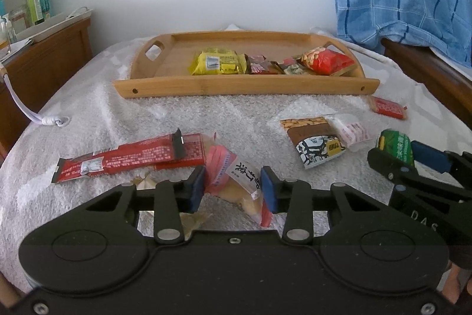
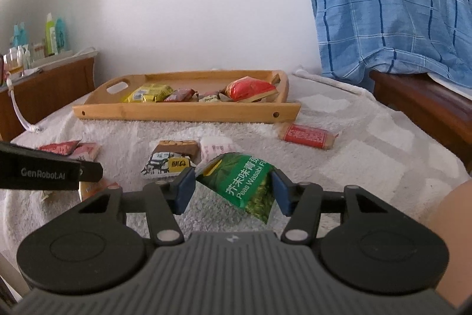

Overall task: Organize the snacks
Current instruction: 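Grasp the green wasabi-pea bag with the right tool while the left tool grasps the pink-and-white packet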

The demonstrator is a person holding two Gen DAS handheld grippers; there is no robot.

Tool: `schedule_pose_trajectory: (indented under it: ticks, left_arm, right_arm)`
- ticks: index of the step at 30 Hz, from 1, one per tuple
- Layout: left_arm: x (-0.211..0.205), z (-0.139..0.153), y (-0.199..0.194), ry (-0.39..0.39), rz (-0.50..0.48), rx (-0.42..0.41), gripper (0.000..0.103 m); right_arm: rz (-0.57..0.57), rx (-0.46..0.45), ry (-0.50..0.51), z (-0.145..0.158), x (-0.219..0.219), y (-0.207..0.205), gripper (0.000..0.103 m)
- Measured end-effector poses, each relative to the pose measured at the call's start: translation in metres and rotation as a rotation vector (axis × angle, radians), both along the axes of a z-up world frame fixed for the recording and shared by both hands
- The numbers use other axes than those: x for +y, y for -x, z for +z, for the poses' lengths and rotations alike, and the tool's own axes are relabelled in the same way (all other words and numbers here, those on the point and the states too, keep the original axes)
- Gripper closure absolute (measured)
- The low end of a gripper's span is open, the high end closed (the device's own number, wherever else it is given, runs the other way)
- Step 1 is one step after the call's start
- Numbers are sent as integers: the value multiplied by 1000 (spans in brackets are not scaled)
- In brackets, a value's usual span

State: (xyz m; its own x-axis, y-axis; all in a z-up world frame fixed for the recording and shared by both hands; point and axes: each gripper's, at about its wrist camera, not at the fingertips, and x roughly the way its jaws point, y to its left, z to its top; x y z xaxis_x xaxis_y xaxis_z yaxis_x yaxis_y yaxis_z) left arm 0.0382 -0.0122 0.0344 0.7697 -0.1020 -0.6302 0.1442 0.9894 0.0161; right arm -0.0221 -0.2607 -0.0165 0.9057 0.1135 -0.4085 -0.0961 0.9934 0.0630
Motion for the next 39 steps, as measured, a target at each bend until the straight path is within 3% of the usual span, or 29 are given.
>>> schedule_pose_trajectory:
  ticks: [25, 29, 35, 37, 39]
  left_arm:
    - [1, 6, 10, 21, -6, -32, 73]
    - [-4, -4, 5, -41, 10, -1, 57]
    - [-12, -20, 0, -65, -25, 15, 41]
    - [-15, -21, -1, -71, -26, 10, 43]
    - [-14, -19, 0, -51, -24, 2, 58]
  right_arm:
    - [-16, -53, -5, 2, -1, 5, 44]
    - [-15, -45, -7, 2, -1, 4, 44]
    - [-16, -31, 2, 0, 1, 2, 43]
    - [-19, -27, 1, 0, 1, 2, 43]
    - [-23, -24, -4, 0, 1, 1, 44]
